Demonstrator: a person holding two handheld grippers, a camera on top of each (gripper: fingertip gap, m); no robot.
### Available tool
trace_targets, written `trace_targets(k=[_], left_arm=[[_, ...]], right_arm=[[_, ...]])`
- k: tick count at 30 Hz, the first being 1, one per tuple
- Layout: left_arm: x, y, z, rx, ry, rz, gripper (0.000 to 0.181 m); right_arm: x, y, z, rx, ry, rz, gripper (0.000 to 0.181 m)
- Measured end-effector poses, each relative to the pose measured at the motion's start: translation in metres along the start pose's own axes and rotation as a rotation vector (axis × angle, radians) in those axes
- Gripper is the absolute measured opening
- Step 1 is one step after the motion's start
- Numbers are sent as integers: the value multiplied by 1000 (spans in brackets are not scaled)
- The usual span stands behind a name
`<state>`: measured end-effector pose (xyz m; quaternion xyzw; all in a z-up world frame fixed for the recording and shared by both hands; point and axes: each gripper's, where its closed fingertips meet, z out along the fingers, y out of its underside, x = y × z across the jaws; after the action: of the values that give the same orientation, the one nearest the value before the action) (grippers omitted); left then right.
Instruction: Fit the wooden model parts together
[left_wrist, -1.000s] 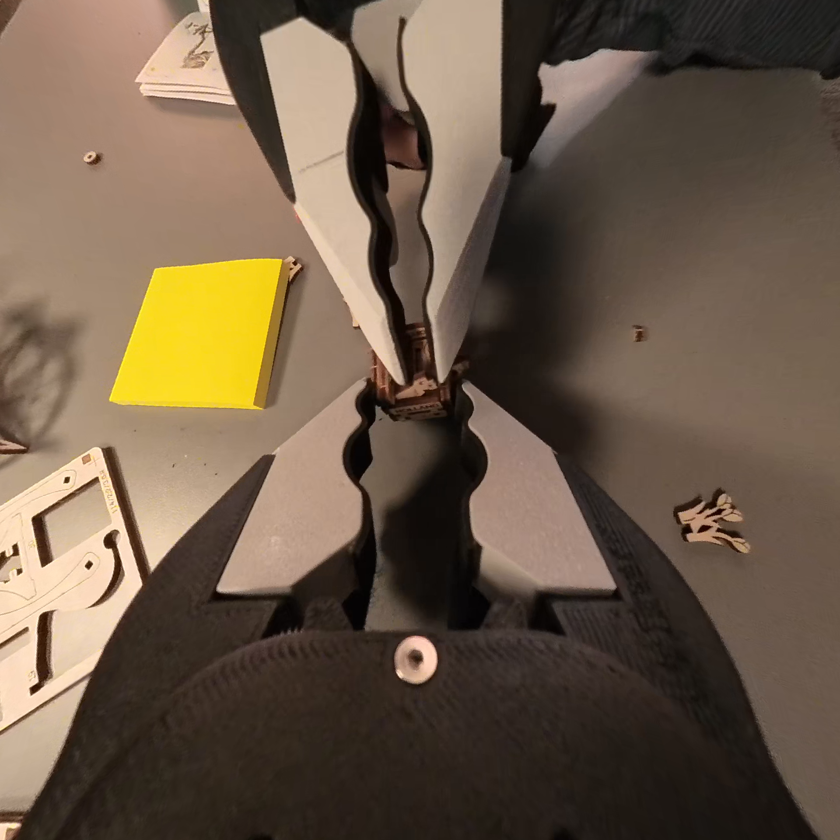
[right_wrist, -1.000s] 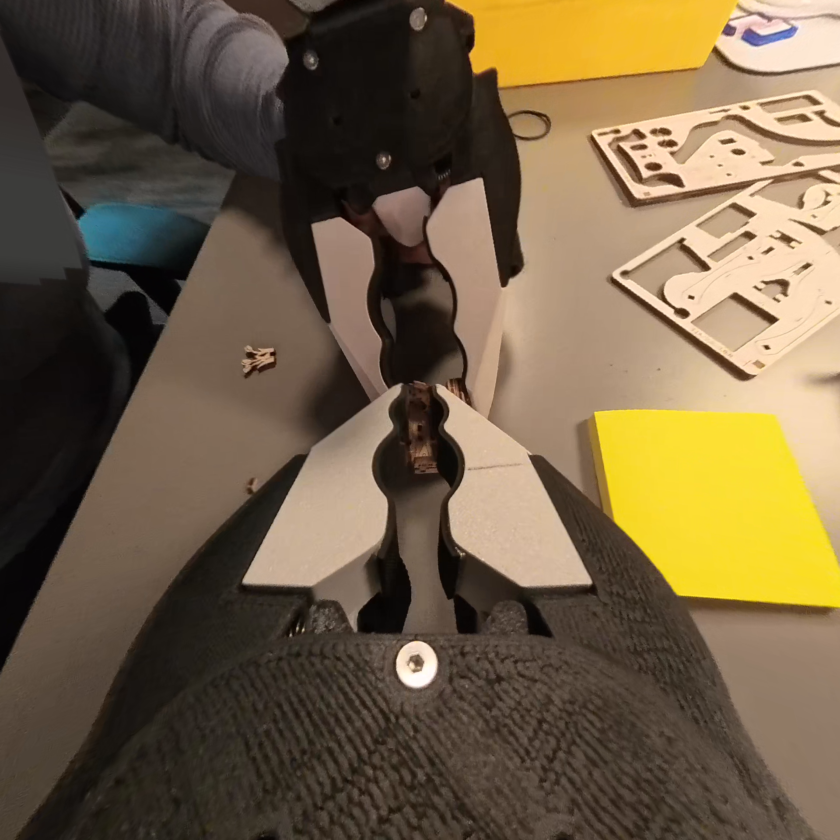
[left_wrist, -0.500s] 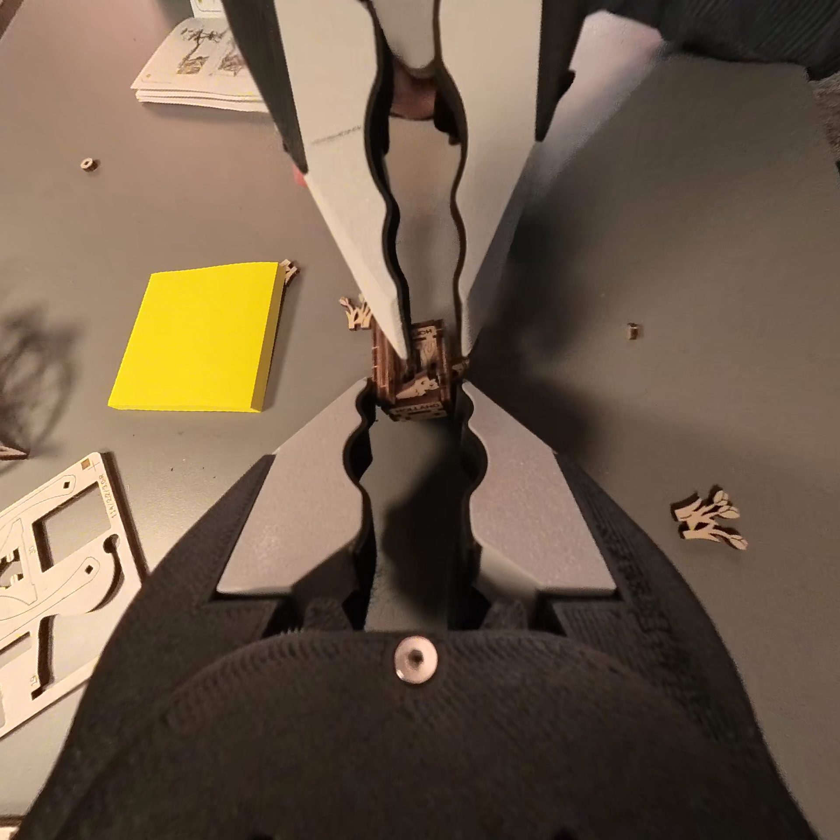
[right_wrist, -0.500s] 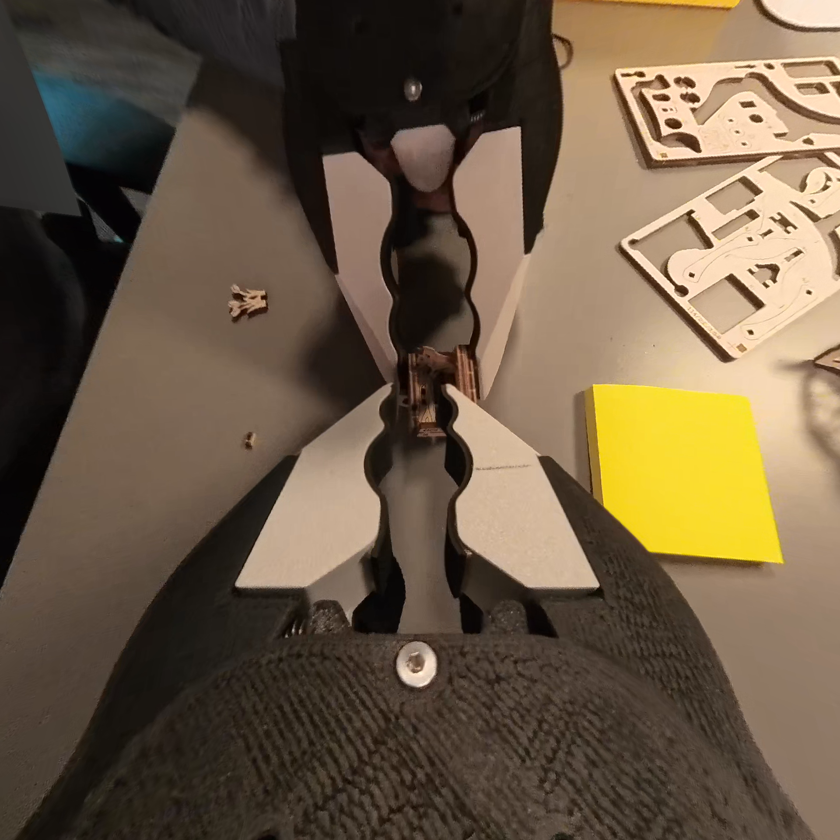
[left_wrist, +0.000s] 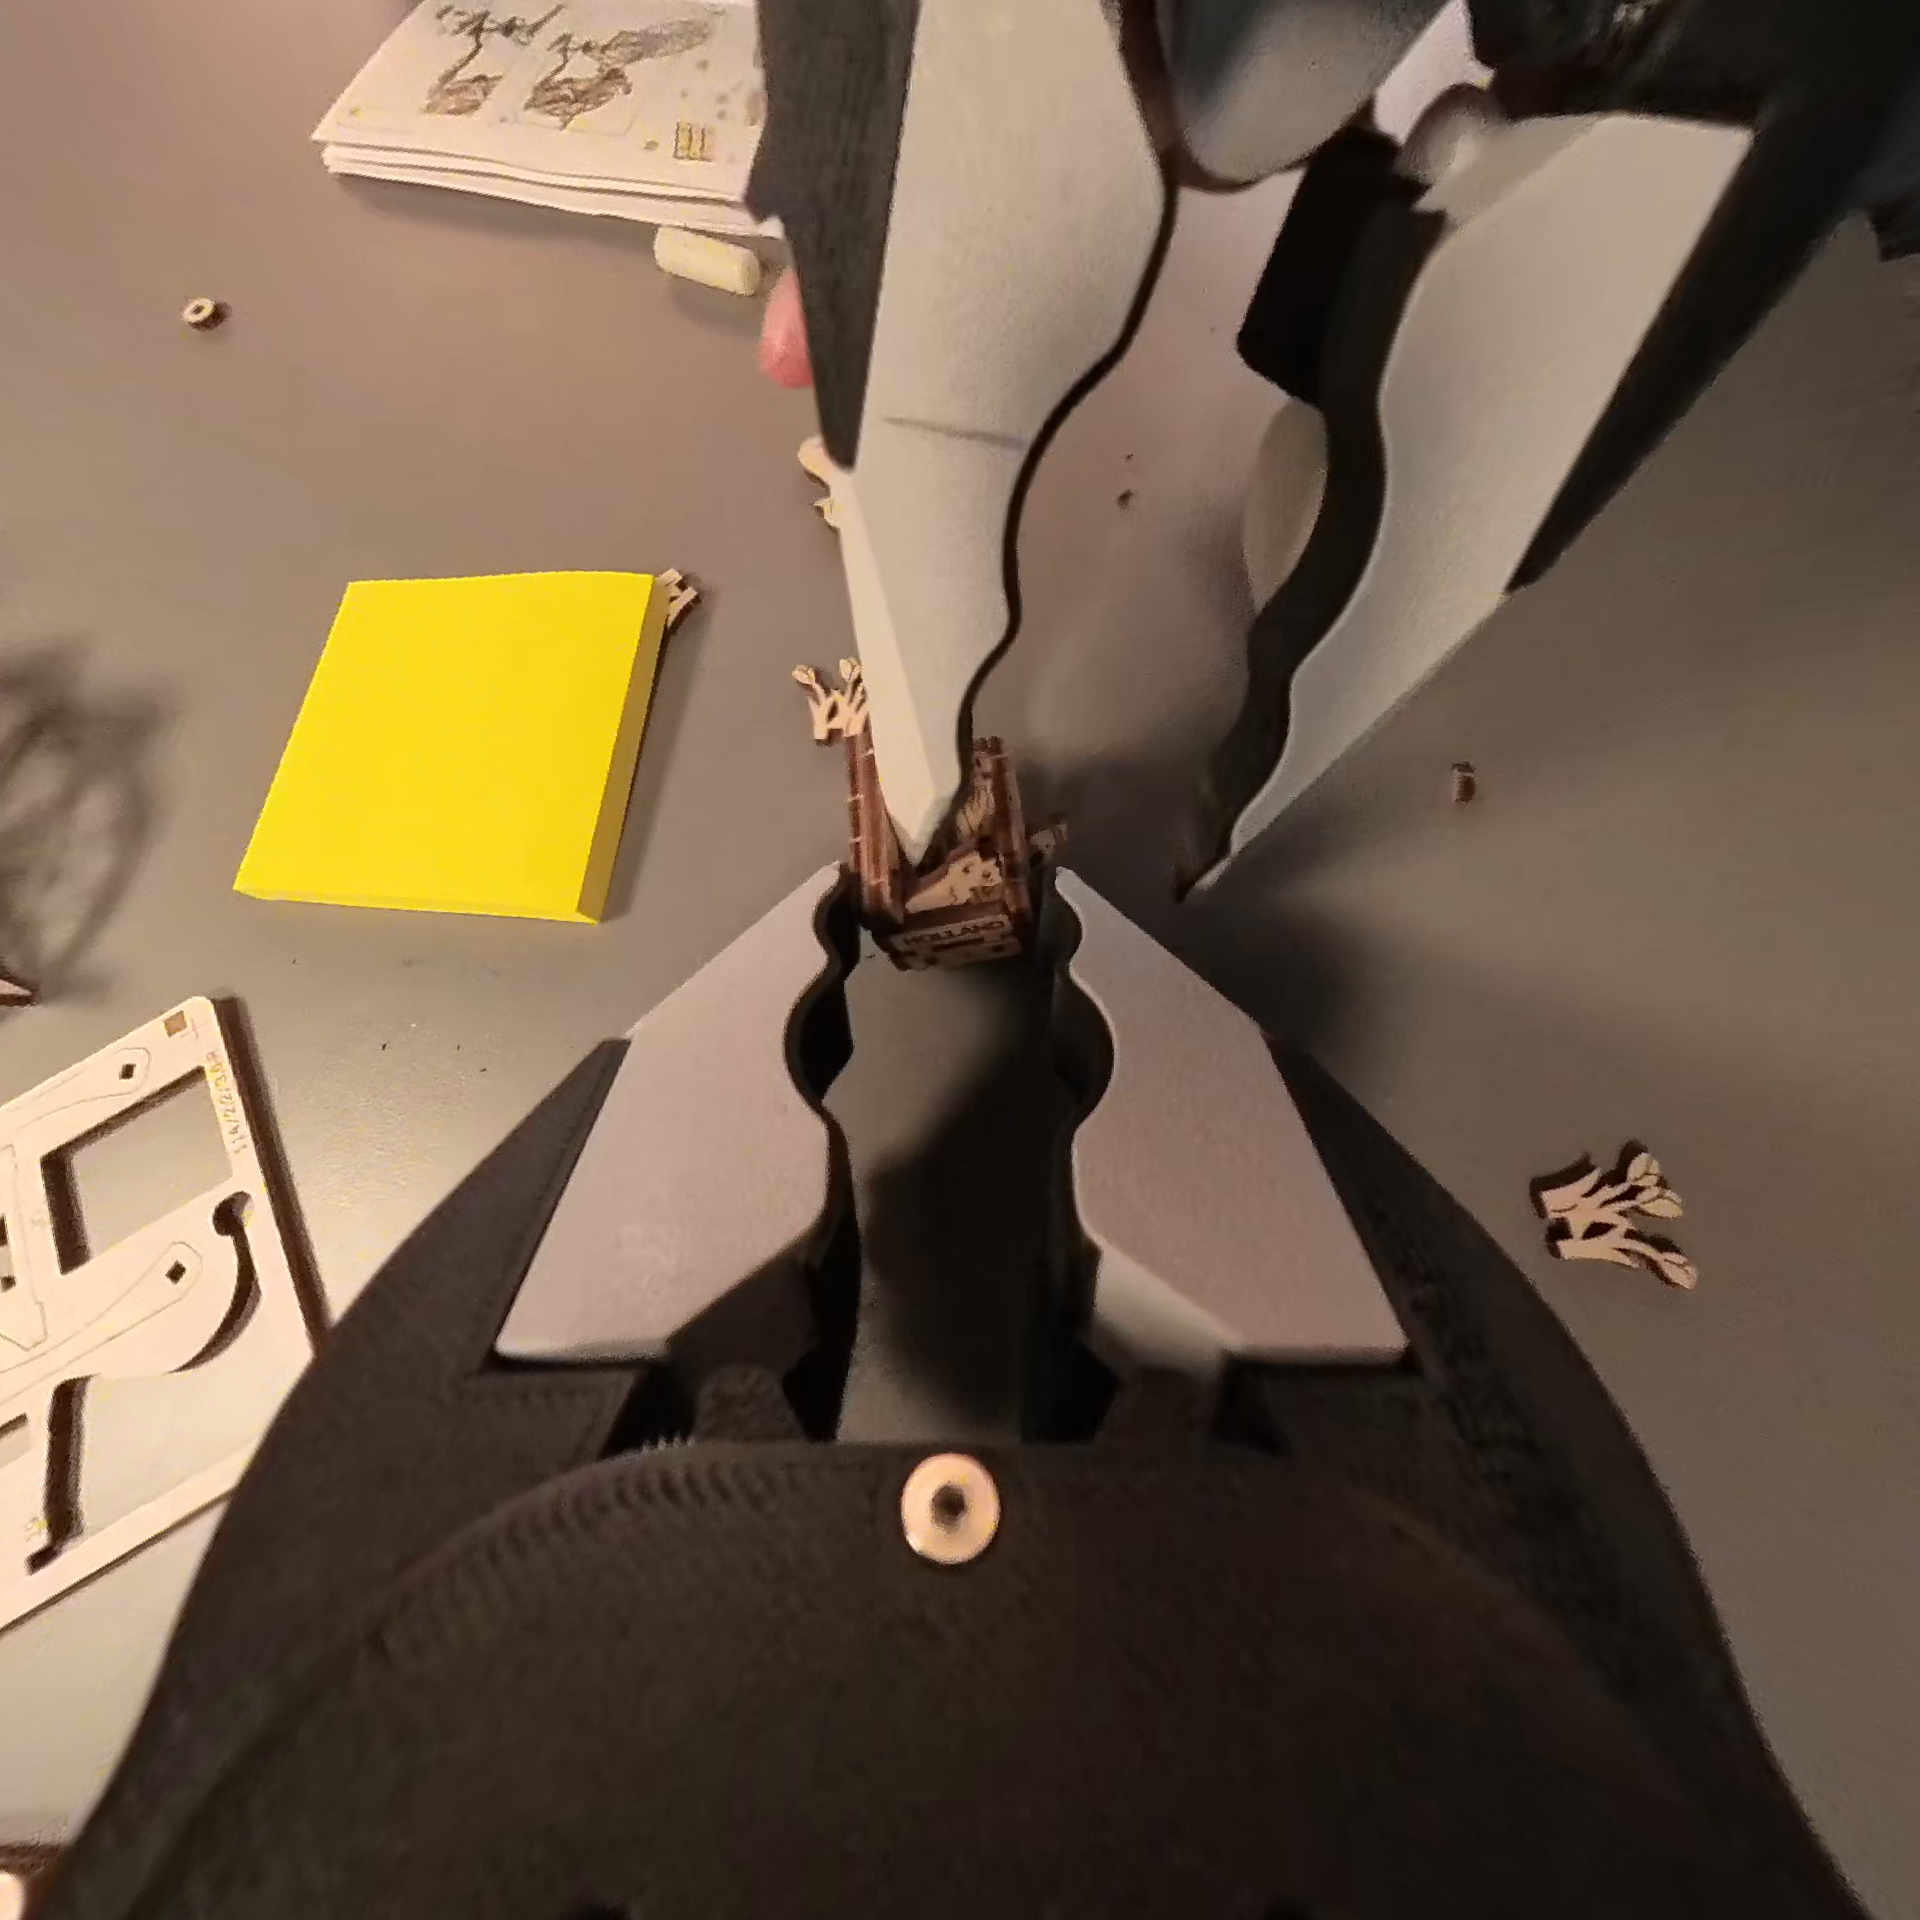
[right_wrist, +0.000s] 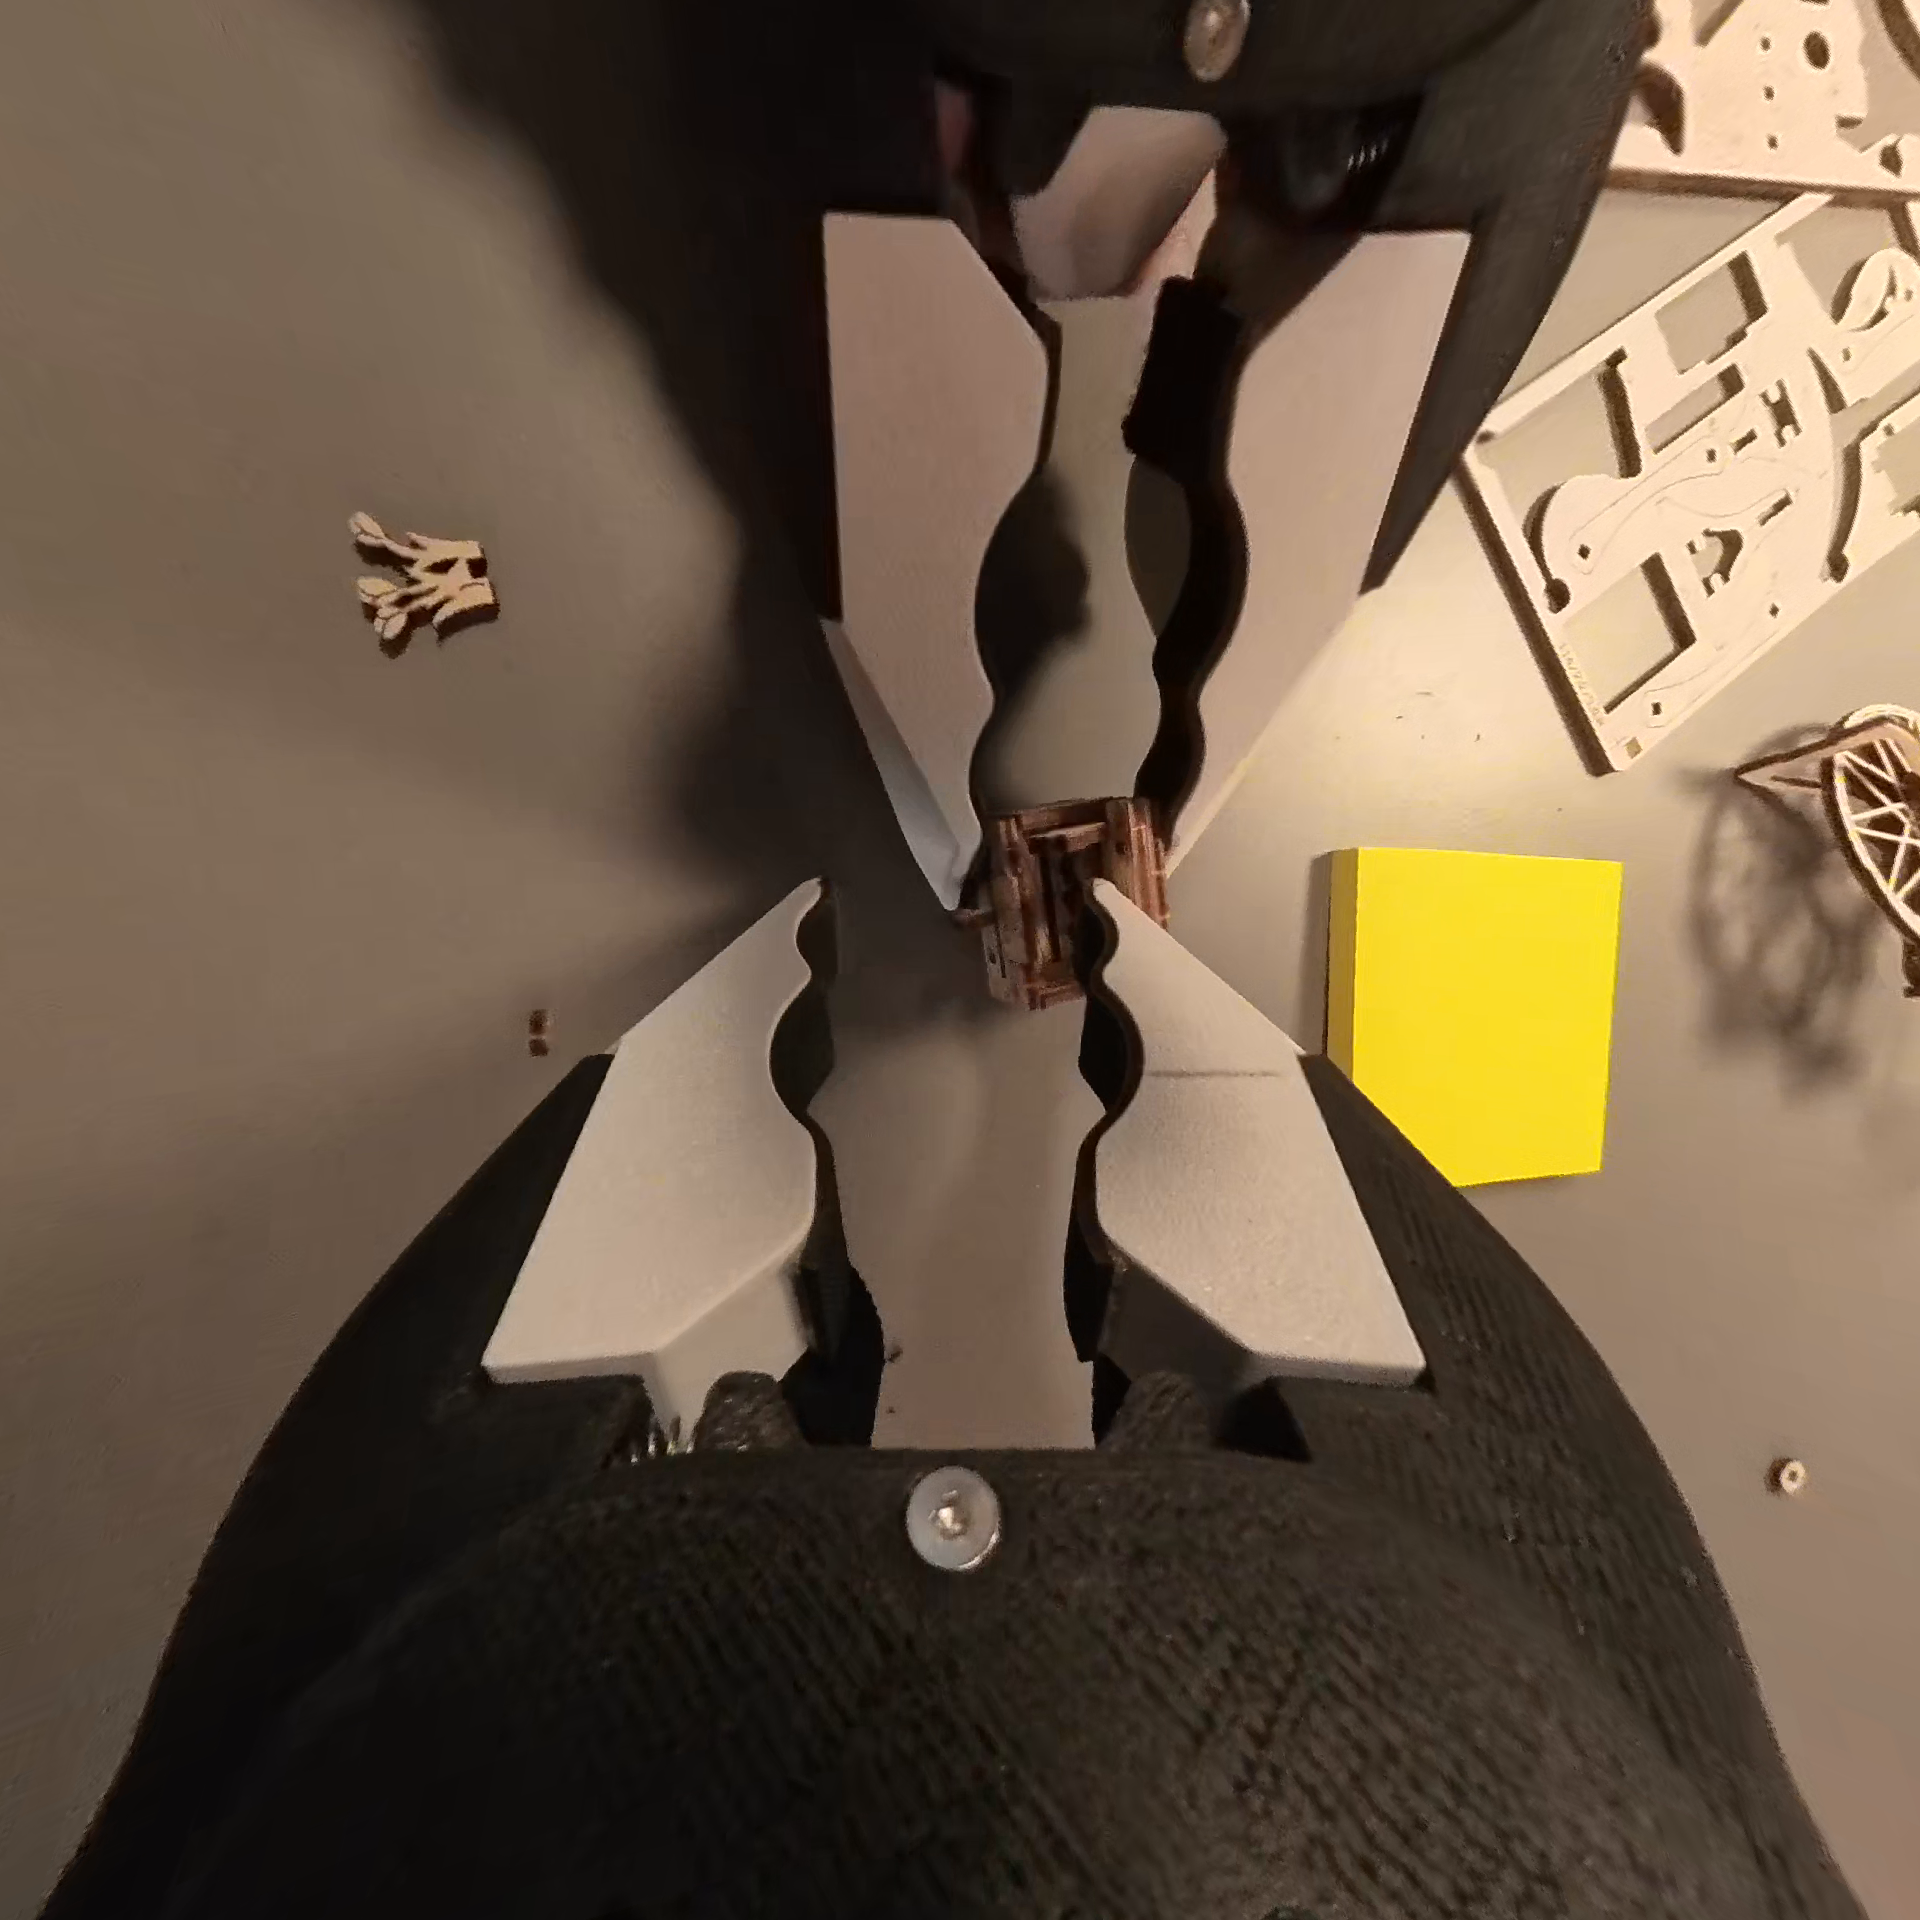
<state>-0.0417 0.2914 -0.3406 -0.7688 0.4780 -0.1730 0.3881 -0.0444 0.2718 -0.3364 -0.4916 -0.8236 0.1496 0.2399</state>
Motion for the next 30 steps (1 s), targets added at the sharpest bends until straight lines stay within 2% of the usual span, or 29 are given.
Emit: trace_targets(k=[5, 10, 16, 25, 30], left_arm=[[-1, 0, 0, -3, 4, -12, 33], [-1, 0, 0, 0, 13, -16, 33], [-1, 1, 0, -1, 15, -25, 33], [-1, 1, 0, 0, 30, -35, 33], [-1, 1, 1, -1, 33, -42, 33]], right_arm=[[0, -1, 1, -11, -3, 32, 45], [-2, -3, -2, 52, -79, 89, 49], [-2, -3, 2, 5, -7, -11, 49], [-5, -7, 0, 56, -86, 89, 52], [-2, -4, -1, 21, -34, 44, 51]])
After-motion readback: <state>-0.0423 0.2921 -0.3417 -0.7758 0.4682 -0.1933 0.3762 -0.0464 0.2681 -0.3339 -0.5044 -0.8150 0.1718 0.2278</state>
